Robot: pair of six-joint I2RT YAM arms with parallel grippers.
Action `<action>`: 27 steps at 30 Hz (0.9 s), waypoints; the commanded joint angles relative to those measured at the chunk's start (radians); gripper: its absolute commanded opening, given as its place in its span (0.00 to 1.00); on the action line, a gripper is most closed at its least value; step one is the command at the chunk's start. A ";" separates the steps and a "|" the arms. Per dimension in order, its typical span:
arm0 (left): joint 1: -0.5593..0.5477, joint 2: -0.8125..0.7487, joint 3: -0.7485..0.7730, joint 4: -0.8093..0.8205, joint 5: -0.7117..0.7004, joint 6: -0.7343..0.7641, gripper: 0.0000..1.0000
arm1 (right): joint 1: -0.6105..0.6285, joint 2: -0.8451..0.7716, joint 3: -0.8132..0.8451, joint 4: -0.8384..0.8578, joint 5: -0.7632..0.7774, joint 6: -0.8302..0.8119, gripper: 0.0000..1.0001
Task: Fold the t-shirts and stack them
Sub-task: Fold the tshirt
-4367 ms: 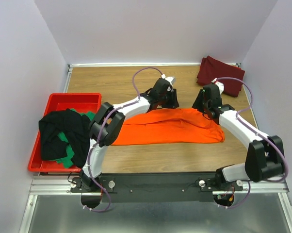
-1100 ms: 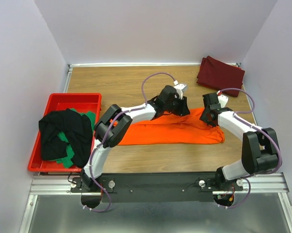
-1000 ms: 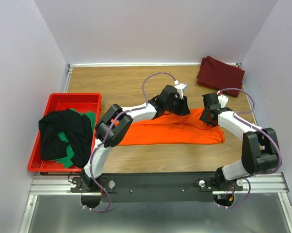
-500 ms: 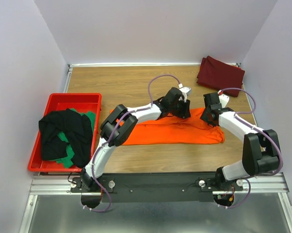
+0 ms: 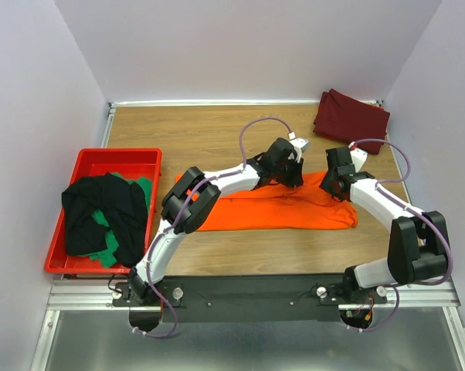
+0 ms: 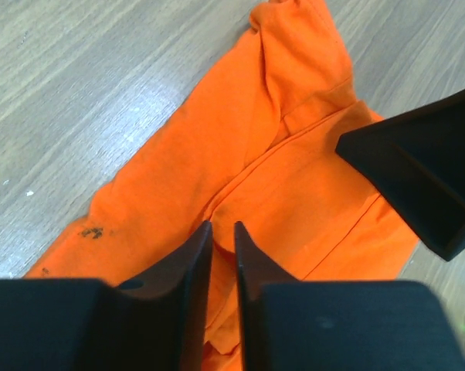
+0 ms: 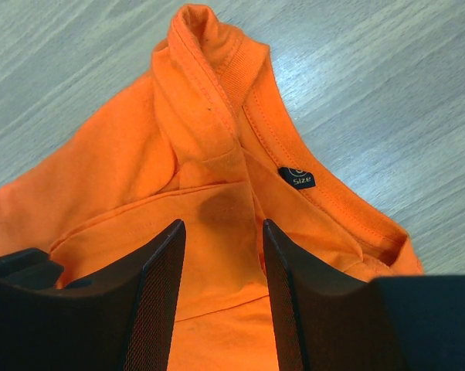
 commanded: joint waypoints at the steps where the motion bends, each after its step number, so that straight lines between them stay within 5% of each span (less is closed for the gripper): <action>1: -0.008 0.021 0.018 -0.033 -0.022 0.026 0.20 | -0.005 -0.029 -0.006 -0.003 0.027 0.010 0.52; 6: -0.010 0.015 0.012 -0.042 -0.036 0.037 0.21 | -0.006 -0.036 -0.004 -0.003 0.022 0.009 0.52; 11: -0.010 0.000 0.011 -0.056 -0.077 0.038 0.44 | -0.006 -0.041 -0.004 -0.003 0.018 0.007 0.52; 27: -0.025 -0.002 0.026 -0.073 -0.041 0.080 0.45 | -0.005 -0.052 -0.009 -0.003 0.013 0.007 0.51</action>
